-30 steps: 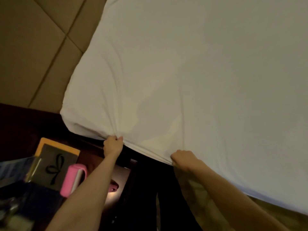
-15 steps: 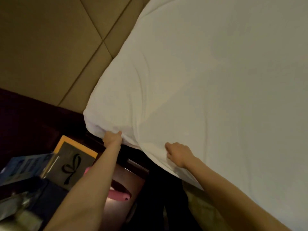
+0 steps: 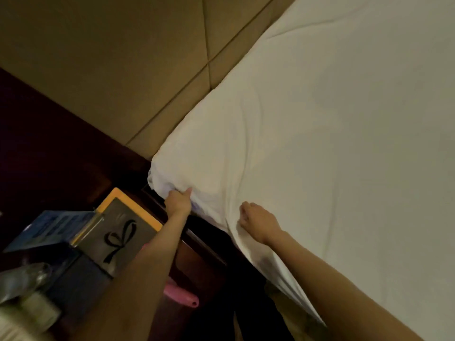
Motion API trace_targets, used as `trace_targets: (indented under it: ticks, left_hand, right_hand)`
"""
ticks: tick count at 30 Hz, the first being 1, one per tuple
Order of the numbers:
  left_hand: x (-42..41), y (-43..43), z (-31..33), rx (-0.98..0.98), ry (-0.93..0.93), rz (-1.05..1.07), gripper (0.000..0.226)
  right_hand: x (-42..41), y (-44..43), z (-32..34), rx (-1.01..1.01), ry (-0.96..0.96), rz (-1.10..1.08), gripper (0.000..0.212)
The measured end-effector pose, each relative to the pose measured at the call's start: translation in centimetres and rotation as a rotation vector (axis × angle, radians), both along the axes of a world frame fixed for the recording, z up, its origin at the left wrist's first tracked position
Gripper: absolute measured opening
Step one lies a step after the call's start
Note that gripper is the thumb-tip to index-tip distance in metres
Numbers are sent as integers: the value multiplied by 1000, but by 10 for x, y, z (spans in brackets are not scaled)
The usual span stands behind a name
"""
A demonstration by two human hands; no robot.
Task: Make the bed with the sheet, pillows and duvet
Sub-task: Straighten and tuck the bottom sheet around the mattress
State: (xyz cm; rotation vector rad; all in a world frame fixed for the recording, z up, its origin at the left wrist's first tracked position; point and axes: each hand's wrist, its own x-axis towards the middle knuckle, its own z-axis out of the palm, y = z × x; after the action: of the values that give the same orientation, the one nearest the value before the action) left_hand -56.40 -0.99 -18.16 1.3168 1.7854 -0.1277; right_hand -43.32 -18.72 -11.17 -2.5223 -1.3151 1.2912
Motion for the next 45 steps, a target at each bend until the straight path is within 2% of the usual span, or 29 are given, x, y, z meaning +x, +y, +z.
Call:
trace_targets:
  ticks: [3,8,11,12,16,20,23,27,34,37,40,43,45]
  left_hand:
    - [0,13,-9,-19,64,-108,46]
    - [8,9,1,33,102,-160,36]
    - [5,4,3,62,93,-181,35]
    - [2,4,1,71,69,-175,36]
    - [-10,17,-12,131,-86,-77,41]
    - [-12,33,-14,65,-180,99,45]
    - [-11,43,-17,47,-157,218,59]
    - [-10,52,-19,103,-180,198,37]
    - [-18,61,-15,97,-208,198,34]
    - [-31,71,-12,203,-174,143,36]
    - [-38,80,-11,279,-105,154,38]
    - [-25,82,-13,254,-7,220,32]
    - [-14,84,-19,216,56,260,30]
  right_hand:
    - [-8,19,-4,-54,3,51,32]
    - [-20,44,-7,-146,-26,93,47]
    - [-23,53,-9,-170,-71,75,32]
    - [-22,55,-10,-177,-93,90,26]
    - [-13,60,-15,-187,-63,103,27]
    - [-5,56,-20,-187,3,86,29]
    - [-6,54,-19,-167,-2,89,29]
    - [-6,54,-22,-163,-7,95,29]
    - [-4,53,-24,-150,21,100,30]
    - [-4,53,-23,-102,48,90,32]
    - [-12,57,-22,-17,61,138,24]
    - [-15,61,-19,78,64,166,14]
    - [-6,56,-18,119,27,135,19]
